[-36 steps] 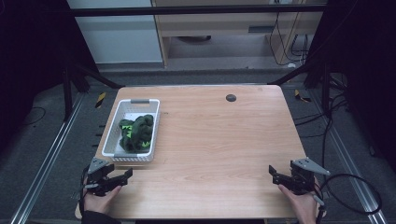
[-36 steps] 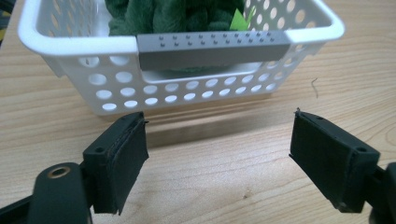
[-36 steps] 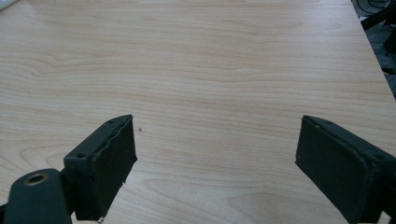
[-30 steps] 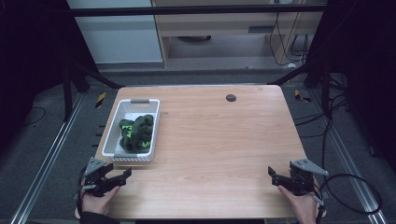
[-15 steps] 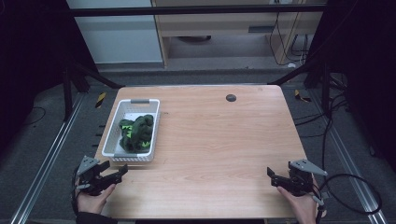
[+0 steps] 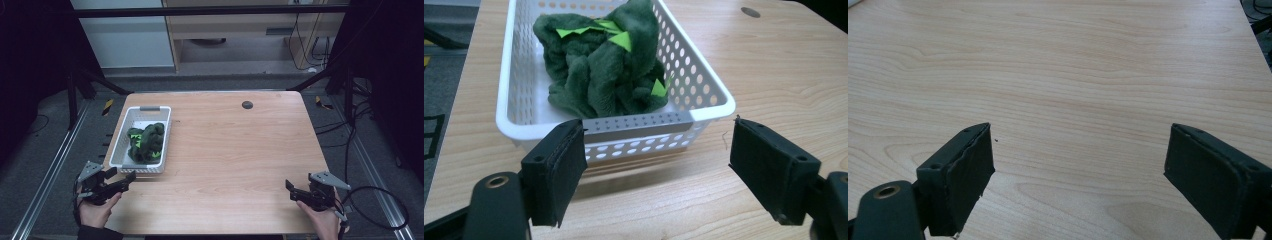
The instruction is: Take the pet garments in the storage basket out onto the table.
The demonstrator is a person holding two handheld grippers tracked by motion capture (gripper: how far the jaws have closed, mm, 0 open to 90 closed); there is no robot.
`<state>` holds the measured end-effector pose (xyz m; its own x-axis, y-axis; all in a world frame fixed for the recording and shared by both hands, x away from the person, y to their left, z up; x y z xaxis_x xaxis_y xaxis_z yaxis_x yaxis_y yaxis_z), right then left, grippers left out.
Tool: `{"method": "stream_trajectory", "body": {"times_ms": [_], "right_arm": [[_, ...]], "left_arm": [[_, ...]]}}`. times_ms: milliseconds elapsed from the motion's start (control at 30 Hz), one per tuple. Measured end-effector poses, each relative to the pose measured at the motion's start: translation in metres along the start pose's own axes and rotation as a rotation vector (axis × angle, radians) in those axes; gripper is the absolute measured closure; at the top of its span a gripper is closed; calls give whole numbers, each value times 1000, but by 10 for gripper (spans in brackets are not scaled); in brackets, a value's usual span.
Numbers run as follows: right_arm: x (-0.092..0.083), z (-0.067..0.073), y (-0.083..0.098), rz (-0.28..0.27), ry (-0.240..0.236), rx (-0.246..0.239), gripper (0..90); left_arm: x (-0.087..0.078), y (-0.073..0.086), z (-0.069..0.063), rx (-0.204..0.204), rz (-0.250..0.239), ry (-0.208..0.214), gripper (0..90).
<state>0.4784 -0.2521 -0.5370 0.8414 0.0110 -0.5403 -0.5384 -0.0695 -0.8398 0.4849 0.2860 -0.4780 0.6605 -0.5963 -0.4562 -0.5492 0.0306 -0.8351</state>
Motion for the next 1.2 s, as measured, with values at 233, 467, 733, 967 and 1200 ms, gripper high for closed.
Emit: {"method": "stream_trajectory", "body": {"times_ms": [233, 467, 733, 967, 1200], "right_arm": [[1, 1, -2, -15, 2, -12, 121], [1, 3, -1, -10, -5, -17, 121], [1, 3, -1, -8, -5, -12, 121], [1, 4, -1, -10, -4, -21, 119], [2, 6, 0, -3, -16, -28, 118]], "left_arm": [[-2, -10, -1, 13, -2, 11, 219], [2, -19, -5, 34, 13, 26, 218], [5, -33, -7, 52, 18, 32, 218], [6, -44, -7, 64, 11, 32, 218], [7, -54, -5, 70, 3, 30, 217]]}}
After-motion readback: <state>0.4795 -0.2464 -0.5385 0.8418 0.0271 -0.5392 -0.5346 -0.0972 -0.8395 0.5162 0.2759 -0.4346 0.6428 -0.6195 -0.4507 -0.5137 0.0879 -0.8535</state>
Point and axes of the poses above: each handheld gripper's, and its own axes: x roughly forward along the jaws, y roughly out of its underside, z roughly to its left, the point moved 10 cm from there along x, roughly forward along the jaws, and after that the axes turned 15 degrees about y, right-handed, at the moved point
